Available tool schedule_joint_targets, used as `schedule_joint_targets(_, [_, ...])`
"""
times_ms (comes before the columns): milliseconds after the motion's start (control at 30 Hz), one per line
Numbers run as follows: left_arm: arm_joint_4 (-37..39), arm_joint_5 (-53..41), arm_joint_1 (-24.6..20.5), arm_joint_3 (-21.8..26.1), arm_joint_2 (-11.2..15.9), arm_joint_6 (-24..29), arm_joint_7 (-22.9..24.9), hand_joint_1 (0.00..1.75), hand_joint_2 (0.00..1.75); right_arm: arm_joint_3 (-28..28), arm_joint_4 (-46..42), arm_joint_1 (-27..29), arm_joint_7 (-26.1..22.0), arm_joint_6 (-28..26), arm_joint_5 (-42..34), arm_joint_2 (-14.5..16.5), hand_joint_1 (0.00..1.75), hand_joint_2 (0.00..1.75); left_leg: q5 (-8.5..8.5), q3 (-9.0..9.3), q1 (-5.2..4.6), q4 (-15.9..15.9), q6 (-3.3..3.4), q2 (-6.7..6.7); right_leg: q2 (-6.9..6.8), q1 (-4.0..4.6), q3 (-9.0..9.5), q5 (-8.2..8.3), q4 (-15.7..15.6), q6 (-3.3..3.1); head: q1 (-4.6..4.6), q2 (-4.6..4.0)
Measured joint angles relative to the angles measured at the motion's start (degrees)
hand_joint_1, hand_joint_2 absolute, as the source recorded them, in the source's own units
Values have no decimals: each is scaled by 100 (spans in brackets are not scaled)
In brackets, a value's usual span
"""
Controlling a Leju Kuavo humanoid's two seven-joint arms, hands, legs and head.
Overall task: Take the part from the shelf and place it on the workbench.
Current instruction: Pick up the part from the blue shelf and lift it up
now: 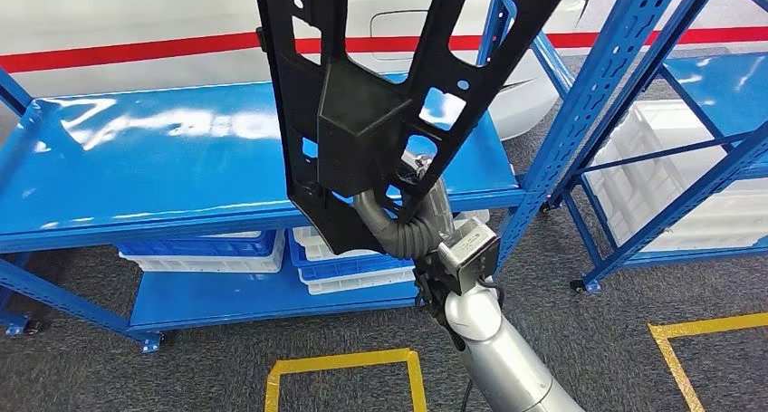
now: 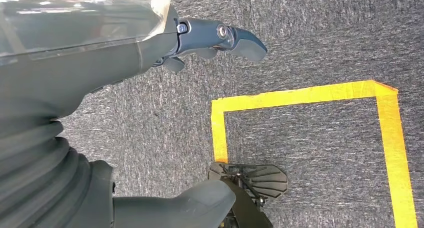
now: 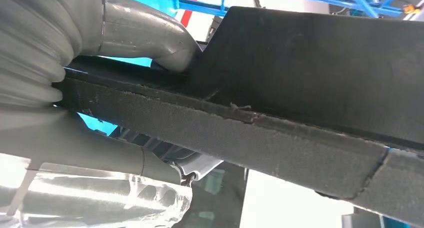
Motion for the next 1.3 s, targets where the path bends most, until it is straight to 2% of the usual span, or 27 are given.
schedule_joint_targets(33, [0,2,-3,0,-1,5,-5,0,175,-3,-9,6,-4,0,10,2,175,175,22,-39,-8,32,-23,-1,3,13,135,-62,-220,-26,-3,1])
schedule_joint_targets(67, [0,3,-4,0,-1,9,-8,0,175,-5,-15,11,-7,1,16,3,175,175,38,-63,-15,46,-40,-2,7,30,181,-105,-301,-47,-8,1])
schedule_joint_targets(333, [0,5,-6,0,-1,14,-9,0,175,-7,-19,18,-11,1,19,3,175,175,55,-69,-13,47,-56,-2,8,33,146,-104,-303,-54,-9,0])
schedule_joint_targets(400, [1,8,-4,1,-3,26,-9,0,175,-13,-19,25,-20,2,25,3,175,175,110,-84,5,45,-100,-6,4,14,86,-62,-309,-121,-12,-1])
schedule_joint_targets(433, [1,11,-3,1,-4,38,-9,0,175,-16,-19,24,-26,7,36,18,175,175,-24,-138,26,148,-145,-17,-4,-5,30,3,-313,-192,-26,-1])
schedule_joint_targets(467, [2,16,-2,2,-6,53,-13,0,175,-20,-17,23,-31,19,51,42,175,175,-342,-246,56,570,-210,-29,-13,-19,-89,126,-309,-260,-41,-1])
schedule_joint_targets(500, [2,25,-4,3,-7,68,-27,0,175,-21,-16,16,-41,46,80,68,175,175,-542,-66,85,696,-246,-45,-19,-37,-264,299,-308,-286,-52,-1])
schedule_joint_targets(533, [1,32,-15,4,-8,80,-46,0,175,-21,-16,5,-60,73,122,103,175,175,-799,217,89,656,-250,-68,-28,-24,-434,491,-307,-260,-61,-1])
schedule_joint_targets(567, [-1,38,-26,5,-8,87,-67,0,175,-21,-16,-2,-80,95,162,125,175,175,-888,536,78,517,-222,-82,-33,-20,-584,662,-314,-195,-66,0])
schedule_joint_targets(600, [-2,41,-35,6,-7,91,-84,0,175,-20,-17,-5,-101,111,201,139,175,175,-781,903,54,49,-152,-94,-38,-19,-662,792,-337,-120,-65,0])
schedule_joint_targets(633, [-1,41,-42,7,-9,92,-90,0,175,-22,-18,-3,-117,112,229,146,175,175,-775,962,40,-140,-82,-86,-42,-12,-684,841,-344,-64,-66,-1])
schedule_joint_targets(667, [0,42,-44,7,-11,93,-91,0,175,-25,-17,3,-127,113,242,143,175,175,-697,913,40,-170,-27,-70,-35,-9,-730,783,-304,-53,-70,0])
schedule_joint_targets(700, [1,43,-47,8,-13,94,-92,0,175,-27,-17,11,-136,113,254,136,175,175,-607,850,47,-204,26,-52,-27,2,-803,628,-181,-73,-59,-1])
schedule_joint_targets(733, [2,45,-50,9,-15,95,-93,0,175,-31,-17,19,-144,113,264,128,175,175,-509,766,53,-228,63,-35,-20,11,-902,366,81,-117,-49,0])
schedule_joint_targets(800, [2,47,-52,10,-14,97,-96,0,175,-32,-17,38,-156,113,278,113,175,175,-347,577,30,-224,98,-29,-15,15,-1090,-165,836,-185,-27,0])
schedule_joint_targets(833, [2,48,-51,11,-15,97,-96,0,175,-32,-16,54,-160,112,281,103,175,175,-265,471,19,-218,101,-27,-15,15,-1123,-292,1181,-174,-24,0])
schedule_joint_targets(867, [2,48,-50,11,-15,97,-97,0,175,-32,-15,70,-161,113,284,92,175,175,-190,365,11,-211,99,-24,-15,16,-1077,-284,1362,-132,-23,0])
schedule_joint_targets(900, [2,48,-50,11,-16,96,-98,0,175,-32,-15,82,-162,113,285,83,175,175,-117,263,6,-200,92,-22,-15,18,-944,-192,1355,-81,-21,0])
schedule_joint_targets(967, [2,46,-52,11,-19,96,-102,0,175,-33,-17,91,-163,113,286,76,175,175,5,80,-3,-154,59,-23,-16,25,-375,-14,757,-33,-19,1])
schedule_joint_targets(1033, [1,38,-57,12,-22,97,-107,0,175,-39,-32,90,-168,113,292,81,175,175,96,-48,-26,-77,13,-27,-13,55,236,-100,-109,-67,-19,1])
schedule_joint_targets(1067, [1,30,-61,13,-24,98,-107,0,175,-45,-41,92,-171,113,297,83,175,175,143,-86,-36,-53,-10,-28,-8,70,385,-170,-371,-88,-22,1])
schedule_joint_targets(1100, [1,21,-62,13,-25,100,-107,0,175,-56,-47,100,-173,113,304,84,175,175,192,-114,-38,-40,-33,-28,-3,80,422,-204,-498,-109,-25,0])
schedule_joint_targets(1133, [2,13,-62,13,-23,102,-103,0,175,-71,-50,111,-175,111,311,83,175,175,226,-137,-24,-35,-60,-31,-2,48,375,-182,-503,-144,-28,-1])
schedule_joint_targets(1167, [2,7,-60,13,-22,104,-96,0,175,-86,-50,124,-175,111,320,84,175,175,164,-170,-5,4,-93,-38,-6,22,335,-132,-498,-188,-31,0])
schedule_joint_targets(1200, [2,5,-55,13,-22,107,-87,0,175,-98,-50,136,-174,110,329,86,175,175,-9,-219,16,123,-131,-48,-15,-5,290,-75,-496,-247,-36,0])
schedule_joint_targets(1233, [2,4,-53,13,-23,110,-76,0,175,-108,-49,144,-173,110,340,90,175,175,-290,-295,39,360,-173,-60,-24,-27,242,-6,-498,-297,-45,1])
schedule_joint_targets(1300, [2,4,-57,13,-28,125,-60,0,175,-127,-49,165,-170,116,373,98,175,175,-888,-461,75,1077,-248,-74,-34,-16,114,131,-487,-343,-59,0])
